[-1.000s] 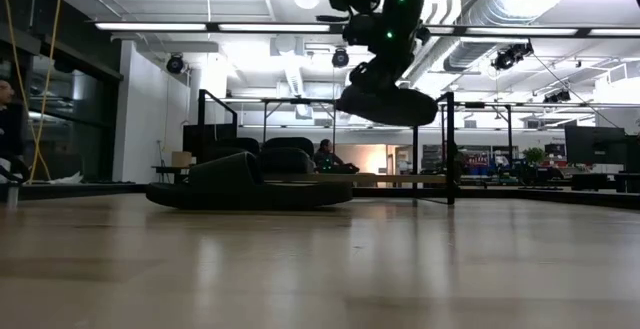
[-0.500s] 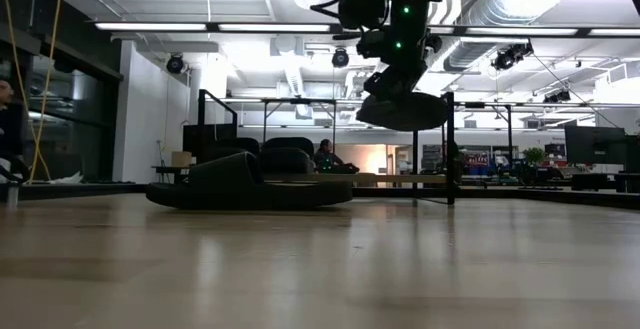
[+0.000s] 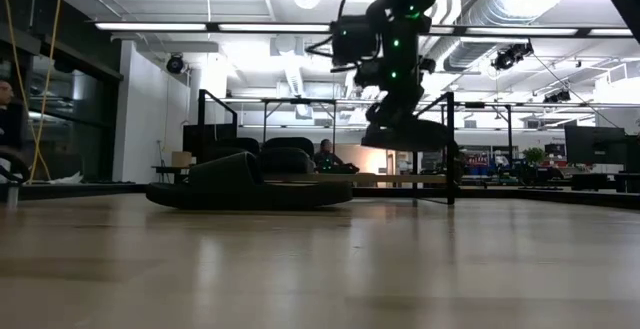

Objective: Pick and place slides into the shelf
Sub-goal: Put the black slipper on the shelf

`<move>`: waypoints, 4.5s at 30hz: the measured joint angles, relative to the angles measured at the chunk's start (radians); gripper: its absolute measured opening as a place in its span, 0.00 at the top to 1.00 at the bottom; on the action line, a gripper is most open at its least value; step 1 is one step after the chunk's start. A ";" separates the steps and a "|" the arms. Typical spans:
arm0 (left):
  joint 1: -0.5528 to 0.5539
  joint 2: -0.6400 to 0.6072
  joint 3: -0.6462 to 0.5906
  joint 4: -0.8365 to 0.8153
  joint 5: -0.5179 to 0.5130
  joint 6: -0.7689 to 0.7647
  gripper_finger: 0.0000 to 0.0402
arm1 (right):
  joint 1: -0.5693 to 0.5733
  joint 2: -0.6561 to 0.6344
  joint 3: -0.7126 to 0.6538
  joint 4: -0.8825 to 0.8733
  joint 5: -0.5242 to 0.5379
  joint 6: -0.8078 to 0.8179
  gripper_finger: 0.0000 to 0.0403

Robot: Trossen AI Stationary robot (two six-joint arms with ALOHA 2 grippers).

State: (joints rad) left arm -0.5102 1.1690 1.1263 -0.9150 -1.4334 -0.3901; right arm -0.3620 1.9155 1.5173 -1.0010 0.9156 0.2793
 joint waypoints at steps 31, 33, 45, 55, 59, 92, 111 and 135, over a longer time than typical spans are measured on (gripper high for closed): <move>0.000 0.000 0.000 0.000 0.000 0.000 0.39 | -0.052 0.036 -0.070 0.059 0.014 -0.034 1.00; 0.000 0.000 0.000 0.001 0.000 0.000 0.39 | -0.057 0.036 -0.098 0.076 0.010 -0.037 1.00; 0.000 0.000 0.000 0.005 0.000 0.000 0.39 | -0.078 0.030 -0.190 0.192 -0.003 -0.075 1.00; 0.000 0.000 0.000 0.009 0.000 0.000 0.39 | -0.075 0.033 -0.193 0.220 -0.009 -0.098 0.91; 0.000 0.000 0.000 0.009 0.000 0.000 0.39 | -0.075 0.034 -0.193 0.223 -0.014 -0.098 0.83; 0.000 0.000 0.000 0.008 0.004 0.000 0.39 | -0.070 0.039 -0.117 0.036 -0.104 -0.006 0.70; 0.000 0.000 0.000 0.008 0.005 0.000 0.39 | -0.072 0.036 -0.117 0.003 -0.103 0.001 0.70; 0.000 0.000 0.000 0.009 0.008 0.000 0.39 | -0.067 0.031 -0.117 0.035 -0.125 -0.019 0.70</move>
State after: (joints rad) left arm -0.5106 1.1690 1.1263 -0.9062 -1.4258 -0.3904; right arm -0.4294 1.9465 1.3998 -0.9657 0.7910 0.2607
